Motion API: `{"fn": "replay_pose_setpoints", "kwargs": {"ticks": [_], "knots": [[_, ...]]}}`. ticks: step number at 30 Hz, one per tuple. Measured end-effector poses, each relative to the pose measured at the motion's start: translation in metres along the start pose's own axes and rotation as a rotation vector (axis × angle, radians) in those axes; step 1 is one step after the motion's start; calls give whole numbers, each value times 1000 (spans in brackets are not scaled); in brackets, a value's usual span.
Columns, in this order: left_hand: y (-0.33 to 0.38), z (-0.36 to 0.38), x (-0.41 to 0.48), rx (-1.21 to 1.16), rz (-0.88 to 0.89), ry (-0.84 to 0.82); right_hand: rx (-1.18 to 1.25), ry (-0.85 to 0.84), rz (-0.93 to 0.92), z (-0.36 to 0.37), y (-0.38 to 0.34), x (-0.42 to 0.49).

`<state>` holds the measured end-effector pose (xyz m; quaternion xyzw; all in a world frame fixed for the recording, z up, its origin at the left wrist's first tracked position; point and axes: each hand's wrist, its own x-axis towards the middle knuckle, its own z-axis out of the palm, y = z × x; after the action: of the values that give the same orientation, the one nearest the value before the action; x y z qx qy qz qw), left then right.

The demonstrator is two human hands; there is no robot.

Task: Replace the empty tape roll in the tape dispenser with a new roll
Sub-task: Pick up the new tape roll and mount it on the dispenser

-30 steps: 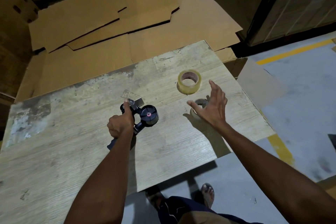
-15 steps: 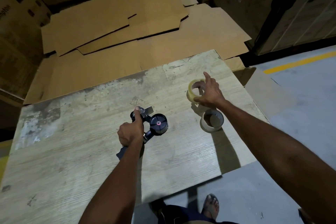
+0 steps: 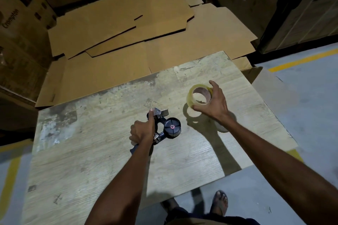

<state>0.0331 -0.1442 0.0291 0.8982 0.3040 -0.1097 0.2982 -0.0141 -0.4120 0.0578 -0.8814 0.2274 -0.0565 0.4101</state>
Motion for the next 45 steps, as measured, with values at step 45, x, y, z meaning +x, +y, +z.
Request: {"fn": "replay_pose_setpoints", "kwargs": {"ticks": [45], "knots": [[42, -77, 13, -520, 566, -561, 840, -144, 371, 17, -60, -69]]}}
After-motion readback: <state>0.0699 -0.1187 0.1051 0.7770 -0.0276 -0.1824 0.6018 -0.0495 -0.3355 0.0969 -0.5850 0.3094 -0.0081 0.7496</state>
